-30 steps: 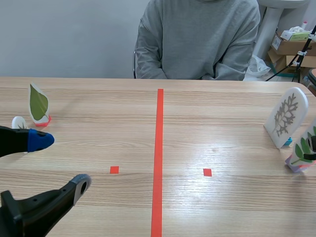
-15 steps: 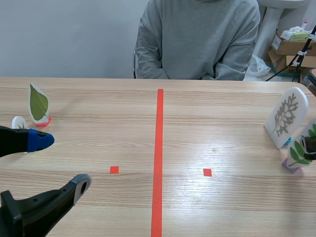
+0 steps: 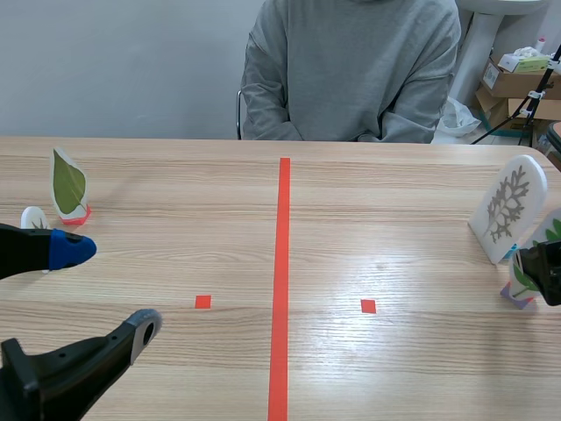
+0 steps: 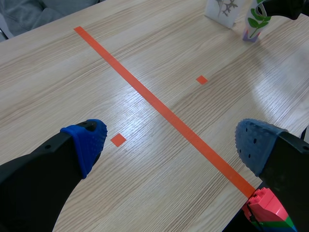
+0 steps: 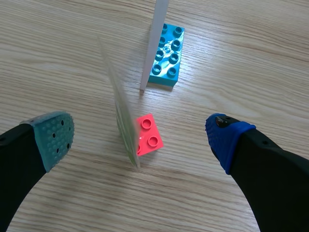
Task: Do the leaf sorting experiment
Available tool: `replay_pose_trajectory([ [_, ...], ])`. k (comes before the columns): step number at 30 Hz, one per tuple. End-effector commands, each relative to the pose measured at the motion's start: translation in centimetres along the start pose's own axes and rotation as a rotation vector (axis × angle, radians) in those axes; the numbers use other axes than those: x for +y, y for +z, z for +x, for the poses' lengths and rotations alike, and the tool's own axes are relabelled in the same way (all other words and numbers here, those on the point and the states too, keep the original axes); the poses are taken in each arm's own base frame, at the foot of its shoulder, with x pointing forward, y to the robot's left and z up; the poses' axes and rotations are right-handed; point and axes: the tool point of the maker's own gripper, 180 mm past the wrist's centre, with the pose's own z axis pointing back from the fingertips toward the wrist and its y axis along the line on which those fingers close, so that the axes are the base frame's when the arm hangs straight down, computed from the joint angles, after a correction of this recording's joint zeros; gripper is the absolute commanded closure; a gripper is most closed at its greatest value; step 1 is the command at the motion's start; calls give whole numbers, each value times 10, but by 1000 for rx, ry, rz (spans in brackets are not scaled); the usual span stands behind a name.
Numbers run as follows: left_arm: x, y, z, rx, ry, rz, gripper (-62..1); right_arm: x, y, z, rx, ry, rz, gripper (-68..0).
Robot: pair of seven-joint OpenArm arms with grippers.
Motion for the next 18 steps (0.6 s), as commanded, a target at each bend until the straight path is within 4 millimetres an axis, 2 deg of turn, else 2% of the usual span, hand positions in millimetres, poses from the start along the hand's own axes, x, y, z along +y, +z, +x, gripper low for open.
replay_pose_trajectory([
  [1,-3,-1,7,-32,15,-7,-566,-8,7,16,-42,21,-9,-556],
  [8,-3,-1,7,-33,15,-7,-566,12,33,18,-75,51,60,-556],
  [13,-3,-1,7,-33,15,-7,-566,46,49,20,-69,117,105,-556],
  [18,-3,-1,7,-33,15,-7,-566,84,69,32,-86,215,154,-557],
])
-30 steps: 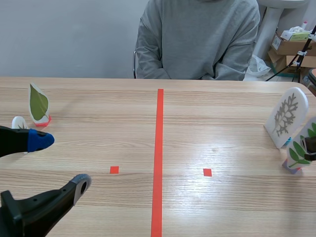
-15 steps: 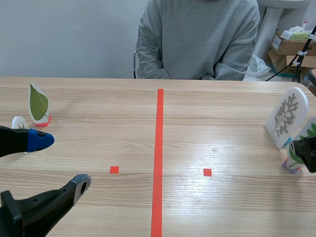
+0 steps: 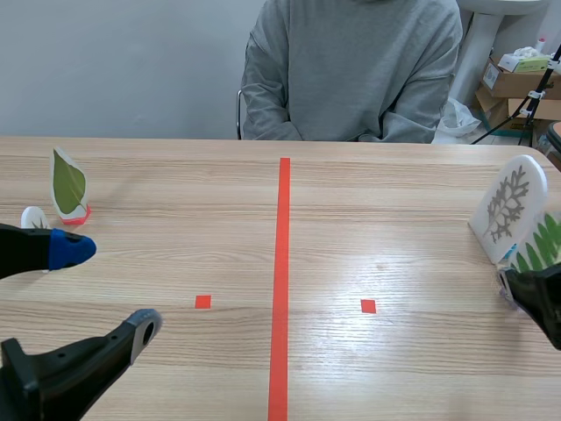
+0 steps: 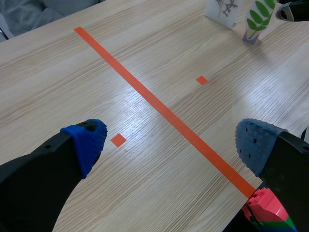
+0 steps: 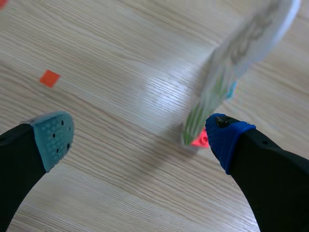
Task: Do the leaf sorting experiment
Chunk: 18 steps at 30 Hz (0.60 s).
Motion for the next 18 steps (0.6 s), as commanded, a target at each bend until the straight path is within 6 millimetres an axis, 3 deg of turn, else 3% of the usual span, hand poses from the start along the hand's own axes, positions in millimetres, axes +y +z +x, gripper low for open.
replay_pose_trajectory([
  [1,-3,-1,7,-33,14,-7,-566,8,3,11,-20,40,22,-565],
  [4,-3,-1,7,-32,14,-7,-566,24,6,23,-18,103,62,-578],
  [13,-2,-1,7,-30,12,-2,-566,44,-4,49,-54,188,136,-578],
  [18,-2,-1,7,-30,11,-2,-566,72,-7,55,-62,165,224,-578],
])
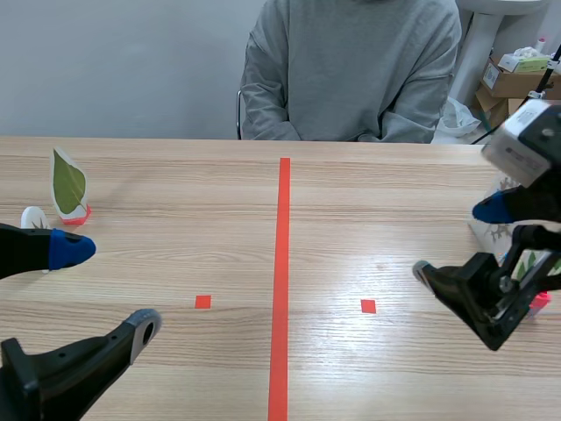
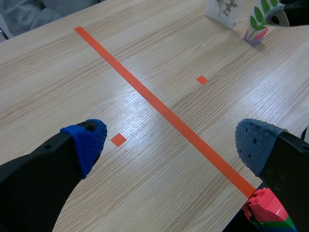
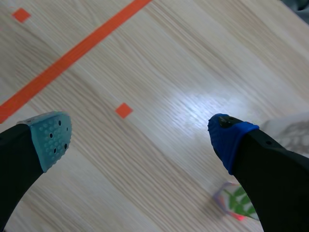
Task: Do the leaf sorting experiment
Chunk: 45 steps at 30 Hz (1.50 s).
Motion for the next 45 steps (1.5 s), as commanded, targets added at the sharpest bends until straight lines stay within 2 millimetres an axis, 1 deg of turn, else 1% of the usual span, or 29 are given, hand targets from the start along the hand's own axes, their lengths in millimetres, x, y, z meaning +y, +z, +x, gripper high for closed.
replay_pose_trajectory([
  [1,-3,-1,7,-31,12,-3,-566,2,1,9,-13,21,2,-578],
  [7,-3,-1,7,-31,12,-3,-566,23,-5,9,-1,34,54,-578],
  [10,-3,-1,7,-31,12,-3,-566,30,-7,7,4,41,72,-578],
  [22,-3,-1,7,-31,12,-4,-566,26,-7,6,9,87,43,-578],
  [37,-3,-1,6,-30,12,-4,-566,31,-11,12,-23,39,39,-578],
  [45,-3,-1,7,-31,12,-4,-566,29,-12,10,-13,60,17,-578],
])
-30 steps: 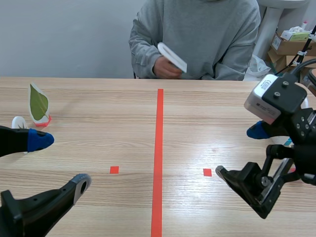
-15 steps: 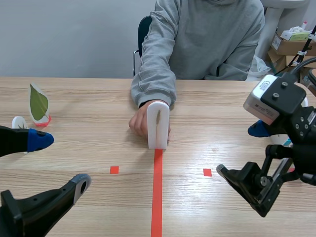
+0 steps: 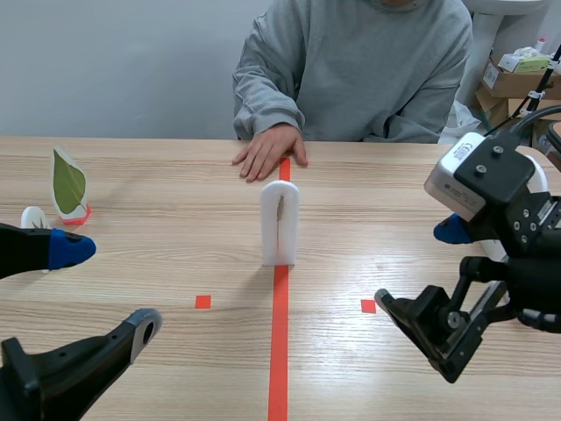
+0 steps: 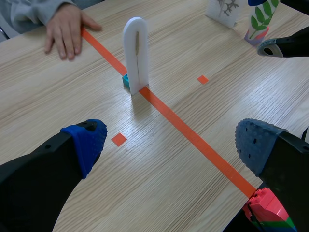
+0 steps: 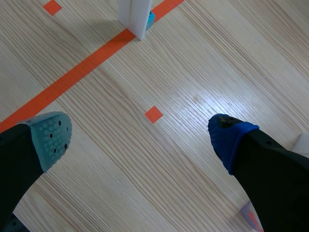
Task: Do the leaf sorting experiment
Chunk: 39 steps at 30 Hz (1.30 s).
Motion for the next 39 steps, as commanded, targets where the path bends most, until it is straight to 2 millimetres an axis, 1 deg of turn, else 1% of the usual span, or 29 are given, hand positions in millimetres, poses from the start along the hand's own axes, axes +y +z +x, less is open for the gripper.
replay_pose_trajectory([
  [1,-3,-1,7,-31,12,-6,-566,-7,2,8,-22,15,-22,-578],
  [39,-3,-1,7,-32,12,-6,-566,-10,2,6,-9,50,-40,-578],
])
